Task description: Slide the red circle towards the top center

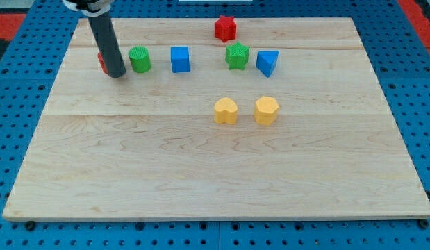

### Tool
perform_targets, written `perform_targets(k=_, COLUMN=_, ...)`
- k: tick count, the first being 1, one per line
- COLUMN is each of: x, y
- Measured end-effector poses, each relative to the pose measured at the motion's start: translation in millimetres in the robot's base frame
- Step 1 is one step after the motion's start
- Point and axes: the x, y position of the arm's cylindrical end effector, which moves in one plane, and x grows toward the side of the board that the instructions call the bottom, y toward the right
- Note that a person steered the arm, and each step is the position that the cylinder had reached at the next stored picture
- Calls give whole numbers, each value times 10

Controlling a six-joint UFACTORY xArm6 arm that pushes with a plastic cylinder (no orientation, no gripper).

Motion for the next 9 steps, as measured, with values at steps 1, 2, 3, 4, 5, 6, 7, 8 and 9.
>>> perform_targets(k=1, x=-34, y=-157)
perform_targets(k=2, x=-50, y=-271)
perform_targets(k=3, x=-50, y=-487)
perform_targets(k=4, x=-205, y=-258)
perform_targets(k=5, x=-380, y=13)
perform_targets(k=6, x=-540, y=94)
perform_targets(k=7, x=-590, y=-133)
perform_targets(k=8, x=-767, y=-288)
perform_targets(k=9, x=-904, y=12)
